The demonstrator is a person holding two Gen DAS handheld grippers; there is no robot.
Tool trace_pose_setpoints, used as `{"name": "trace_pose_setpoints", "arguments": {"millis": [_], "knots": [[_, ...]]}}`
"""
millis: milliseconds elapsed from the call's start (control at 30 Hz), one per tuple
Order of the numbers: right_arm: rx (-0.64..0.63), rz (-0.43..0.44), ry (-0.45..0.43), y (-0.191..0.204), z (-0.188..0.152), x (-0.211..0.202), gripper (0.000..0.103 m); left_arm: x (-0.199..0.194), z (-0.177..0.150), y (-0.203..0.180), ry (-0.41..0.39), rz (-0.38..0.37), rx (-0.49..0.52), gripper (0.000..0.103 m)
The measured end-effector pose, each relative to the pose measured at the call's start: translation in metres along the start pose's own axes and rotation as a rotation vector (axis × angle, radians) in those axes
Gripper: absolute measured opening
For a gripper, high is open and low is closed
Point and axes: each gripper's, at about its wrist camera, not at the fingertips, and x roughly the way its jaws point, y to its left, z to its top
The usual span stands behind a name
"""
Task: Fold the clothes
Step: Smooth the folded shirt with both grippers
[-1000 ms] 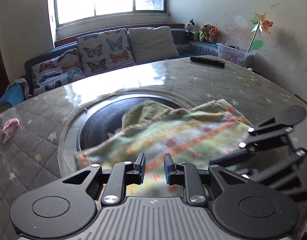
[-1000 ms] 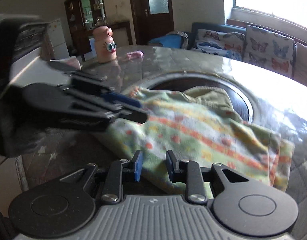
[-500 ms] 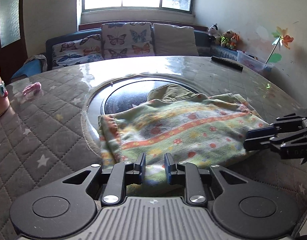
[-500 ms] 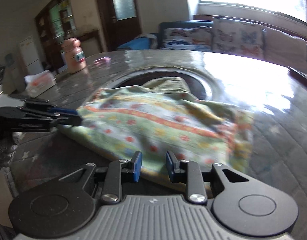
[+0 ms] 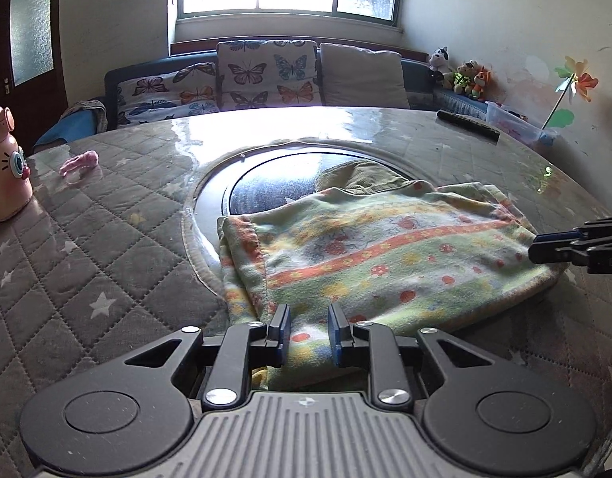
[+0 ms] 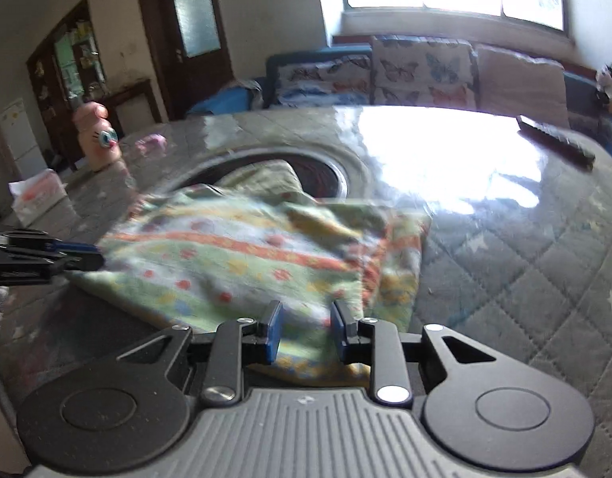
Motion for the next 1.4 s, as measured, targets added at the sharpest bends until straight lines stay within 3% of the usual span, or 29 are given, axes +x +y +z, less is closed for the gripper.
{"name": "trace_pose_setpoints", "arguments": {"millis": [367, 700, 933, 1400], "knots": [[-0.013, 0.013, -0.001, -0.003, 0.022, 0.017, 0.024, 0.008, 0.024, 0.008, 0.0, -0.004, -0.009, 0.024], [-0.018, -0.01, -0.013, -0.011, 0.049, 0.035, 0.024, 0.045, 0.054, 0.021, 0.029, 0.011, 0.012, 0.023], [-0.007, -0.067, -0.003, -0.027, 0.062, 0.069, 0.023, 0.068, 0.056, 0.028, 0.065, 0.038, 0.016, 0.024], [0.02, -0.086, -0.018, -0.029, 0.063, 0.066, 0.025, 0.061, 0.057, 0.023, 0.052, 0.063, 0.022, 0.024]]}}
